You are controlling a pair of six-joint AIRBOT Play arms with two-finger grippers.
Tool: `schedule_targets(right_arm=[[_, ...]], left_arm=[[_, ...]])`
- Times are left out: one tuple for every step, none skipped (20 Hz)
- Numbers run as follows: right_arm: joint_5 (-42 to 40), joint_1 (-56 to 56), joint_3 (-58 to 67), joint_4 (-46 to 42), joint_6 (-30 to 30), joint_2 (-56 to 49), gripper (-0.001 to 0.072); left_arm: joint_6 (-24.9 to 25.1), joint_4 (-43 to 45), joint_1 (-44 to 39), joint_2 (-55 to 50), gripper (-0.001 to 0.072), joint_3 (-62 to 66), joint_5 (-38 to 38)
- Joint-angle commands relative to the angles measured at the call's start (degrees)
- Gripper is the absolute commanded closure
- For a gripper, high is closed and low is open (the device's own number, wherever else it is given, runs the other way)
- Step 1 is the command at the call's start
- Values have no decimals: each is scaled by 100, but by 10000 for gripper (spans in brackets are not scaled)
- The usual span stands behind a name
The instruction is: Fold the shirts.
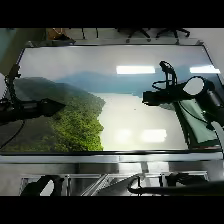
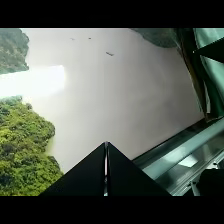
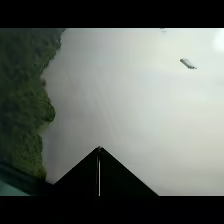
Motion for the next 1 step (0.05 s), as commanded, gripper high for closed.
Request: schedule_targets(right_arm=[[-7, 7, -4, -2, 2, -2, 691]], left_arm=[[2, 4, -4, 4, 696, -4, 13]])
